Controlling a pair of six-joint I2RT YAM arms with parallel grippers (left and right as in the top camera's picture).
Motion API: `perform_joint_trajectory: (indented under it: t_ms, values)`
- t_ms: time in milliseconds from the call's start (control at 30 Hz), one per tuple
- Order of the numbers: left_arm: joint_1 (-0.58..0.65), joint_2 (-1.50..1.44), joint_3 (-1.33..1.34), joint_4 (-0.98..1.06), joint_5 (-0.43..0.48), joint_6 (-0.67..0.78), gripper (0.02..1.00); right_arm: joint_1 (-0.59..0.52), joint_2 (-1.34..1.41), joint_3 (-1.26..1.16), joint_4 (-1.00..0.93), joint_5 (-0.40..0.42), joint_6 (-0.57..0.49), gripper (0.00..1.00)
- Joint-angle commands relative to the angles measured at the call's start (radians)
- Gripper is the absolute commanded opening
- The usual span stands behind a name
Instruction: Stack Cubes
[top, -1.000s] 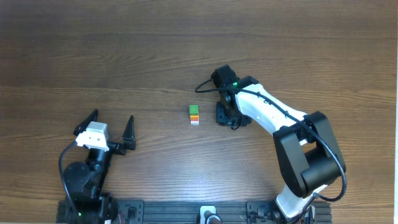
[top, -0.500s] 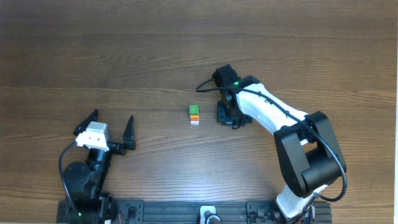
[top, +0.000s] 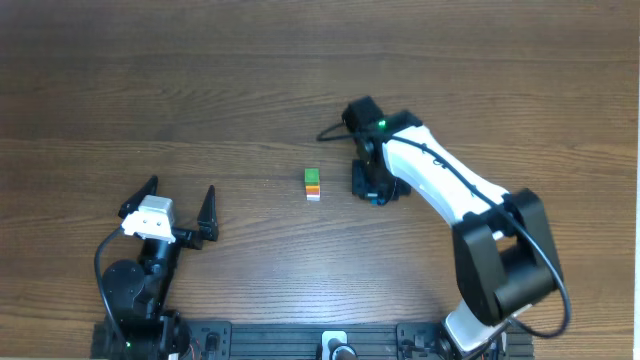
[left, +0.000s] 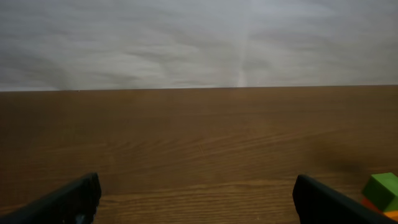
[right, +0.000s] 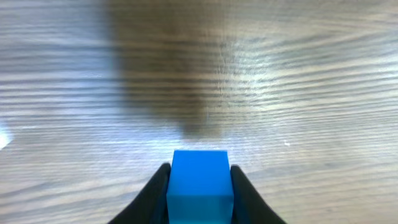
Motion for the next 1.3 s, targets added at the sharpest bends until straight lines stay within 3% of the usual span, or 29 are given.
perform_joint_trajectory:
  t_ms: [33,267,500,1300]
  values:
    - [0.004,-0.007,-0.007,0.002,-0.009,0.015,1.0,0.05,-0.103,0.184,-0.09,0.024,0.002,0.152]
    - [0.004,-0.007,-0.007,0.002,-0.009,0.015,0.998,0.184,-0.064,0.433,-0.219,0.025,0.043,0.134]
    - [0.004,-0.007,-0.007,0.002,-0.009,0.015,1.0,0.263,0.058,0.523,-0.283,0.024,0.116,0.134]
    - [0.004,-0.007,-0.007,0.002,-0.009,0.015,0.998,0.269,0.184,0.526,-0.254,-0.007,0.16,0.134]
